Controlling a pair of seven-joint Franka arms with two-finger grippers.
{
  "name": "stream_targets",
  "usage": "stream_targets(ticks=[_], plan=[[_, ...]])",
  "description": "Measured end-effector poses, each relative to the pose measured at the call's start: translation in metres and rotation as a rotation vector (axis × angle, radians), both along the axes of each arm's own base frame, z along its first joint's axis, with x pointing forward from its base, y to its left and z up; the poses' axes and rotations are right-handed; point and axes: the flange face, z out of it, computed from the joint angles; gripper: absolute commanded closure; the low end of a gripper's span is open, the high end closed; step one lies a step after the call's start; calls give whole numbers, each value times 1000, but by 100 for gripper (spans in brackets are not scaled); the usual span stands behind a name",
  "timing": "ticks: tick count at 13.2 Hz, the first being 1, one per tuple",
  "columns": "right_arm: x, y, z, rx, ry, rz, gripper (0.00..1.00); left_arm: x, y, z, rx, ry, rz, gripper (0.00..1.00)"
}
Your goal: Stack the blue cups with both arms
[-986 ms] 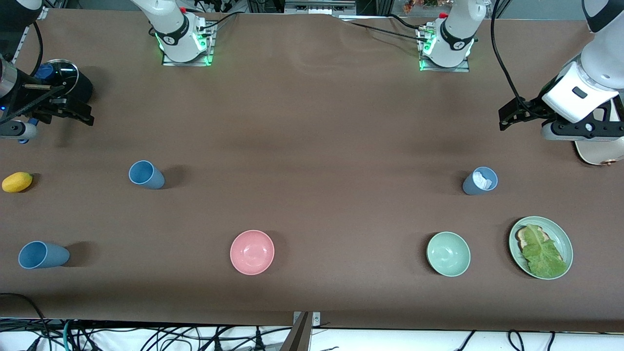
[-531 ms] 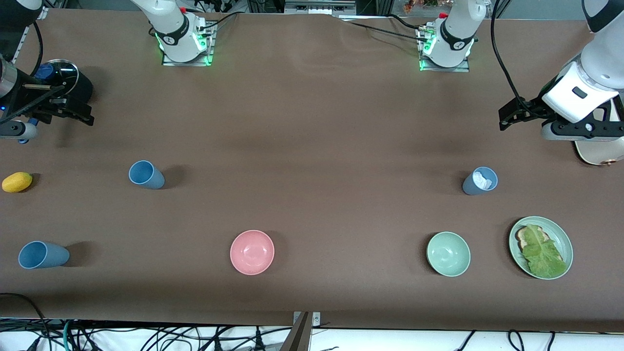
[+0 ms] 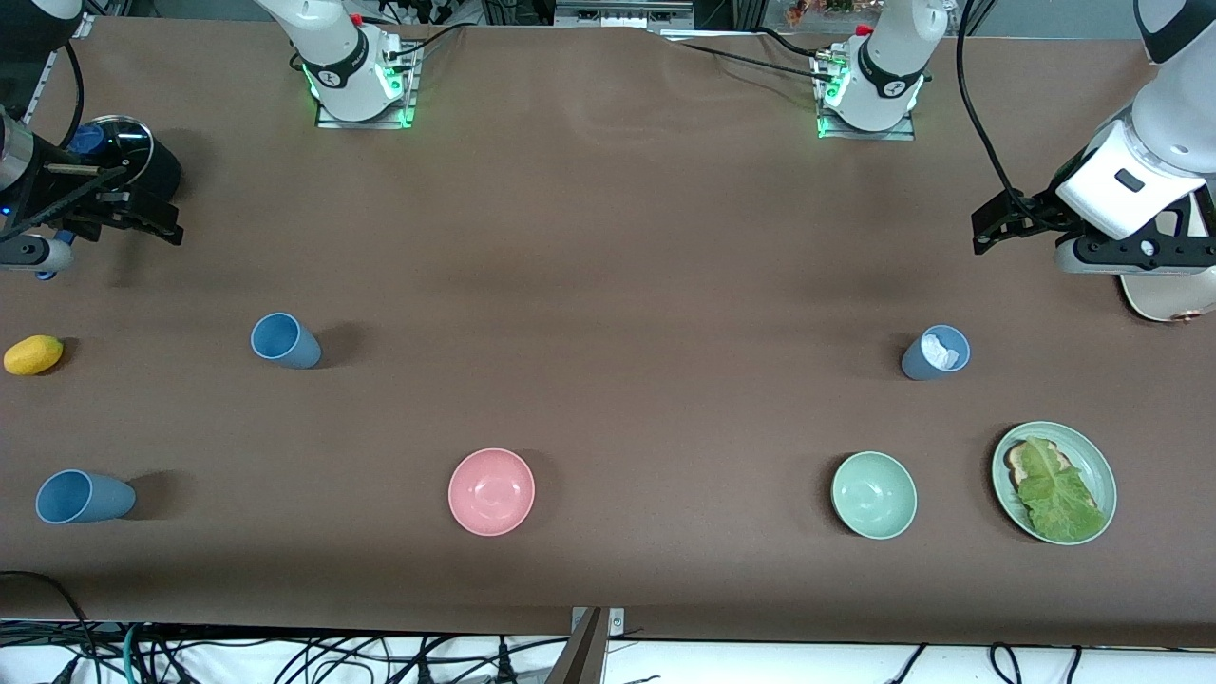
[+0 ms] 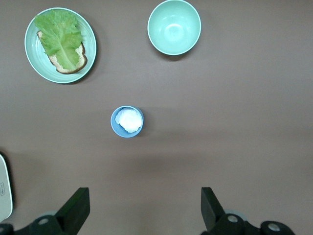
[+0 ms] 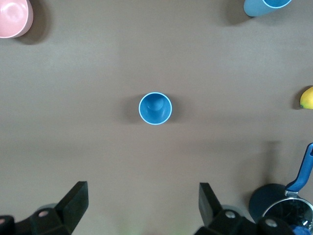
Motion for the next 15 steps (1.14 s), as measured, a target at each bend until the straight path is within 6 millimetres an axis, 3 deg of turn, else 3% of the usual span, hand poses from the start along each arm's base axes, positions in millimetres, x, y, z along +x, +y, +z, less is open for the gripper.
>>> stream_targets(ticks=[4, 8, 10, 15], plan=[[1, -1, -2, 0, 5, -1, 0, 0, 0, 0, 0, 0, 0, 0], [13, -5, -38, -6, 69, -6, 0, 0, 0, 0, 0, 0, 0, 0], [23, -7, -69, -7, 124, -8, 0, 0, 0, 0, 0, 0, 0, 0], [57, -32, -185, 1, 236, -44, 0, 0, 0, -1, 1, 7, 0, 0]])
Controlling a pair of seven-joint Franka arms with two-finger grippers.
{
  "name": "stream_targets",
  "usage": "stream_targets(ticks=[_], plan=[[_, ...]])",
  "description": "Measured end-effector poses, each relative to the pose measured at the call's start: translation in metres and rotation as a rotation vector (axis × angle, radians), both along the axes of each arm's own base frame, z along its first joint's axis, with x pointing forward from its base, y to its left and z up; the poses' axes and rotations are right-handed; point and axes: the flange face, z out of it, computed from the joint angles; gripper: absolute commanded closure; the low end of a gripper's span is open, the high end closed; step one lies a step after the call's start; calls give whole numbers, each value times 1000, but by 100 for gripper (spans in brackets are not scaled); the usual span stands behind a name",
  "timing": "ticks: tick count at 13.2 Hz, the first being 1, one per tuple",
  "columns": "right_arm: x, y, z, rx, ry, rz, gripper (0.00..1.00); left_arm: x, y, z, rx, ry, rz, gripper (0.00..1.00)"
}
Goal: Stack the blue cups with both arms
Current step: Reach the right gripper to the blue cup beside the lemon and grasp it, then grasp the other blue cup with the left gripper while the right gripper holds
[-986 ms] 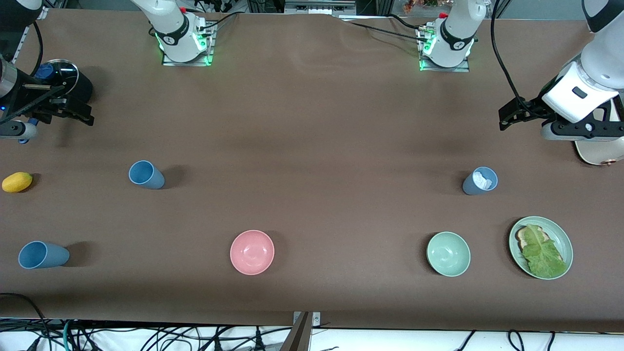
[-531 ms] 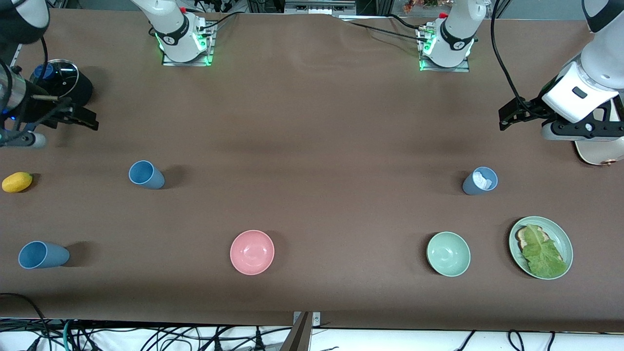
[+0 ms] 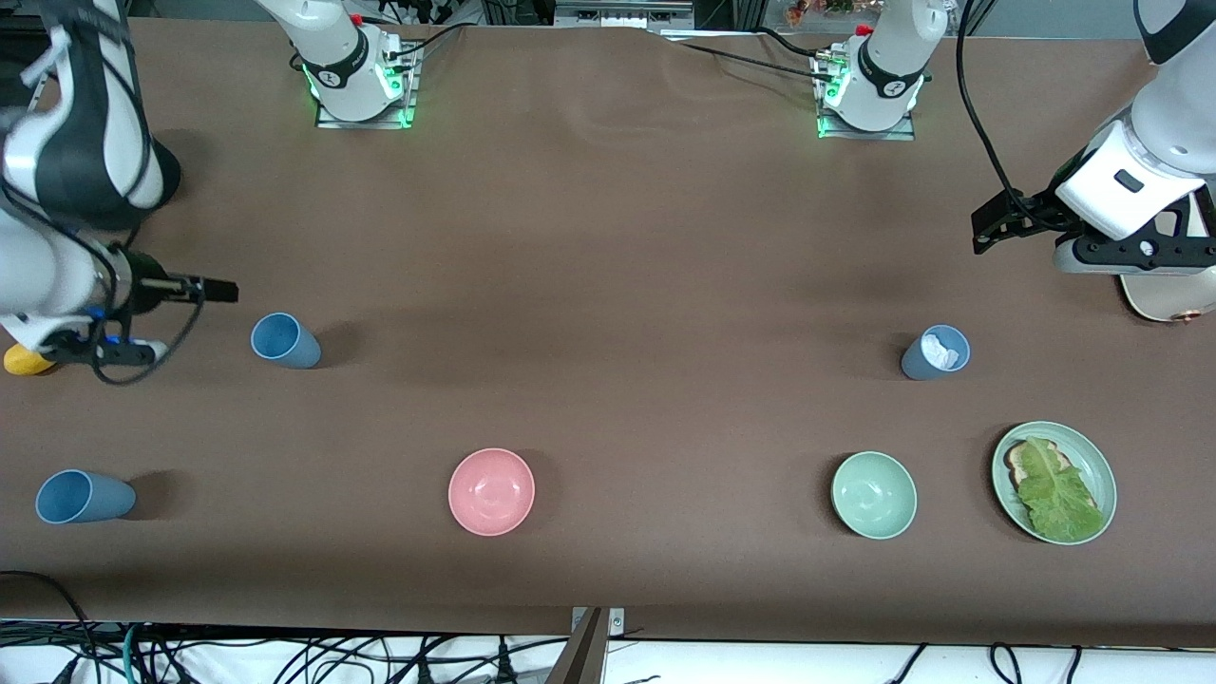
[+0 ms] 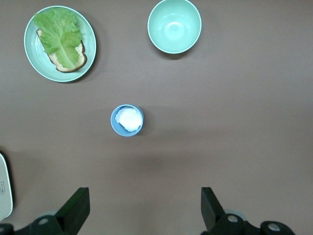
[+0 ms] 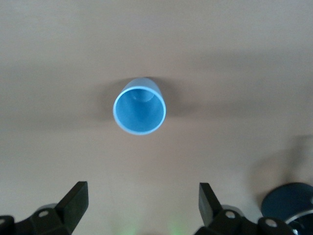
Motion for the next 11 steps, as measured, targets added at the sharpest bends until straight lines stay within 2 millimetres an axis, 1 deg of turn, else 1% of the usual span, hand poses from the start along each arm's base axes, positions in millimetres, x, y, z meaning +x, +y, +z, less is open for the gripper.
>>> stream_targets(ticks=[2, 3, 5, 6, 7, 9, 10, 11], plan=[[11, -9, -30, 1, -14, -12, 0, 1, 0, -7, 1, 21, 1, 0], [14, -12, -43, 1, -30, -15, 0, 3, 2, -16, 3, 52, 3, 0], [13, -13, -69, 1, -76, -14, 0, 12, 9, -45, 6, 118, 16, 0], [9, -13, -82, 0, -85, -13, 0, 19, 20, -63, 5, 149, 32, 0], [6, -15, -90, -1, -87, -15, 0, 26, 37, -82, -1, 174, 37, 0], [2, -18, -101, -5, -108, -17, 0, 45, 78, -120, -22, 170, 10, 0], [-1, -20, -108, -7, -123, -19, 0, 53, 93, -140, -8, 161, -8, 0], [-5, -22, -116, -8, -133, -21, 0, 58, 102, -162, 28, 157, -30, 0]])
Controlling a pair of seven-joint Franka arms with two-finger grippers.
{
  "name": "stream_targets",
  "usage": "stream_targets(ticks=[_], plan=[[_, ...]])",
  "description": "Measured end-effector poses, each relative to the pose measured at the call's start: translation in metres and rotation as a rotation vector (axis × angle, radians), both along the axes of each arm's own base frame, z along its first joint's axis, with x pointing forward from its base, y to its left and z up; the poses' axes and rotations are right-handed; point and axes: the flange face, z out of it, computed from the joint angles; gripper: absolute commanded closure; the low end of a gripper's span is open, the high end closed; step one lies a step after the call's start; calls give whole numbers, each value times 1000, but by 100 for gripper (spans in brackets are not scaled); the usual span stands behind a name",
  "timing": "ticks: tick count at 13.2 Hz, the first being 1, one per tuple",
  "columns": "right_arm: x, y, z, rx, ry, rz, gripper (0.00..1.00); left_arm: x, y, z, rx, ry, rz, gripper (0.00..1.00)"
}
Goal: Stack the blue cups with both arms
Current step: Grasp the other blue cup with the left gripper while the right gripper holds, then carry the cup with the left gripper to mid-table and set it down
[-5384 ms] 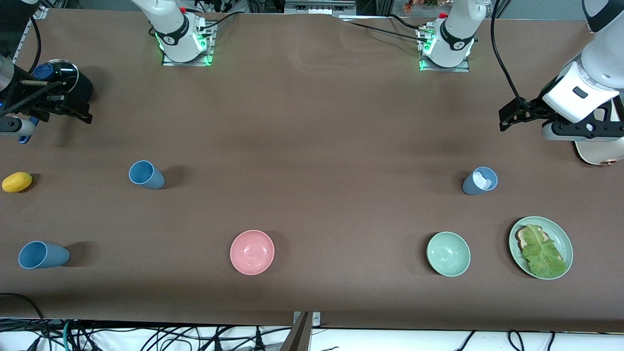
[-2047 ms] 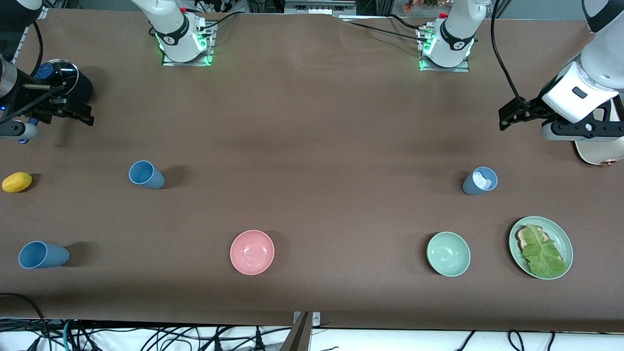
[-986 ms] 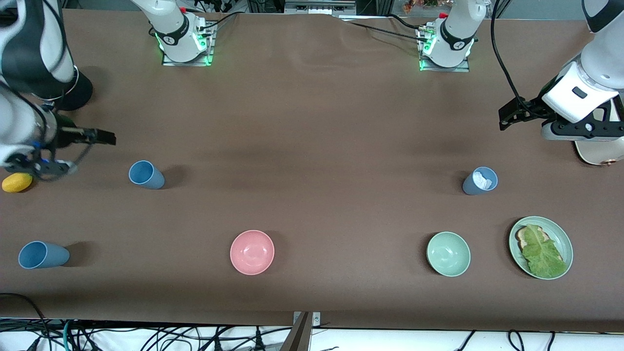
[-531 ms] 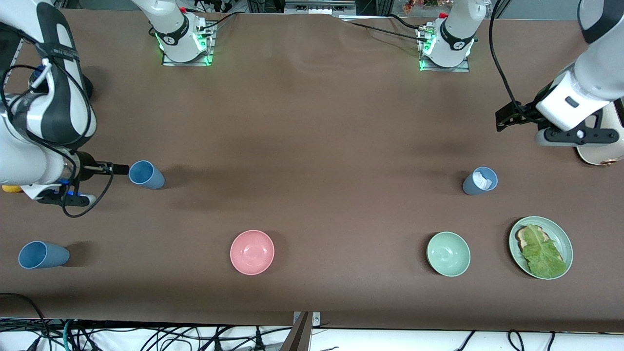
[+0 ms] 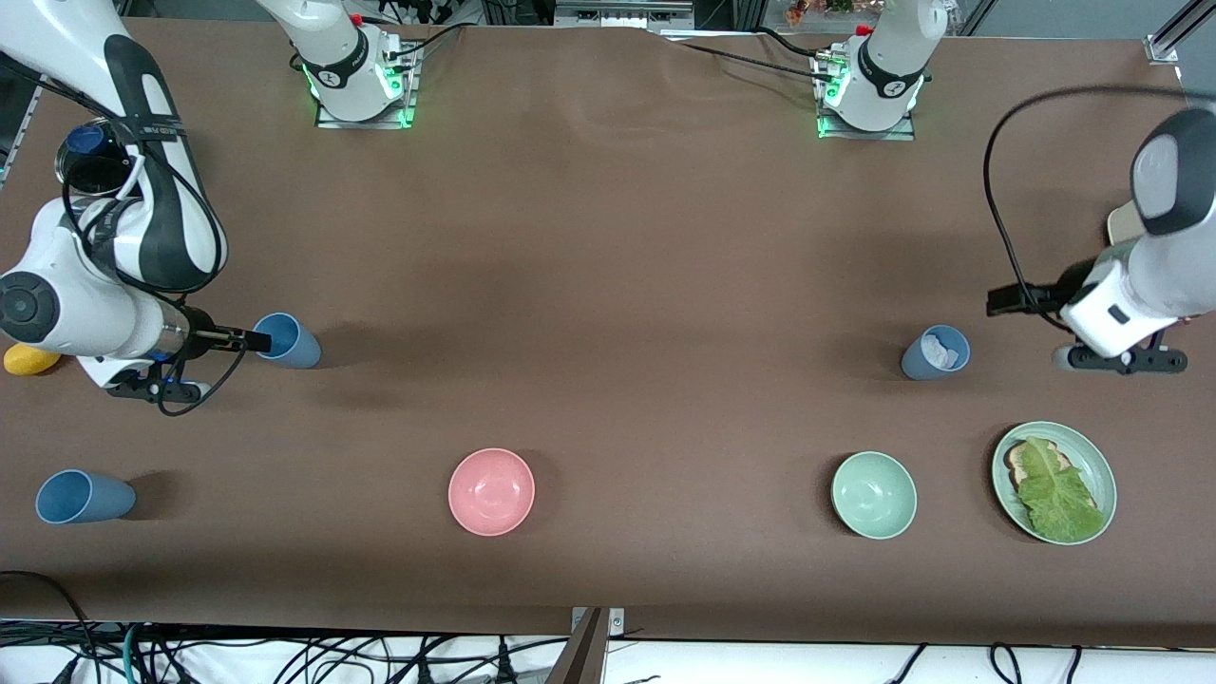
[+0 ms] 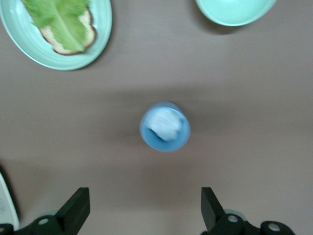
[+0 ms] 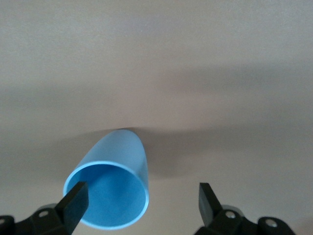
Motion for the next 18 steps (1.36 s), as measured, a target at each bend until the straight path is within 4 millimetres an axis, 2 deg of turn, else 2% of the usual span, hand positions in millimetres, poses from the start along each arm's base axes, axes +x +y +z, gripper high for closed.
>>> stream_targets(ticks=[2, 3, 5, 6, 7, 8, 9, 10, 12, 13, 15, 18], plan=[[-9, -2, -16, -2, -5, -3, 0, 2, -3, -43, 25, -14, -35, 0], [-13, -4, -23, -3, -4, -4, 10, -1, -7, -63, 26, -21, -48, 0], [-20, -4, -32, -2, 3, -4, 73, -9, -10, -98, 22, -37, -66, 0], [-22, -4, -35, -1, 9, -4, 95, -12, -11, -112, 19, -32, -68, 0], [-23, -4, -35, -1, 13, -4, 100, -15, -10, -125, 17, -17, -67, 0], [-24, -4, -36, -1, 18, -5, 100, -16, -7, -136, 14, -5, -63, 0], [-24, -4, -36, -1, 22, -5, 100, -16, -4, -147, 11, 1, -59, 6], [-24, -4, -36, -1, 23, -5, 100, -17, -2, -158, 8, 2, -58, 29], [-24, -4, -35, -1, 22, -5, 100, -18, -3, -174, 3, -20, -62, 88], [-24, -4, -34, -1, 20, -5, 100, -19, -3, -181, 1, -25, -64, 100], [-22, -1, -22, 1, 36, -4, 100, -20, -4, -186, -1, -24, -65, 100], [-9, 8, 10, 1, 67, 2, 100, -18, -6, -182, -1, -27, -68, 100]])
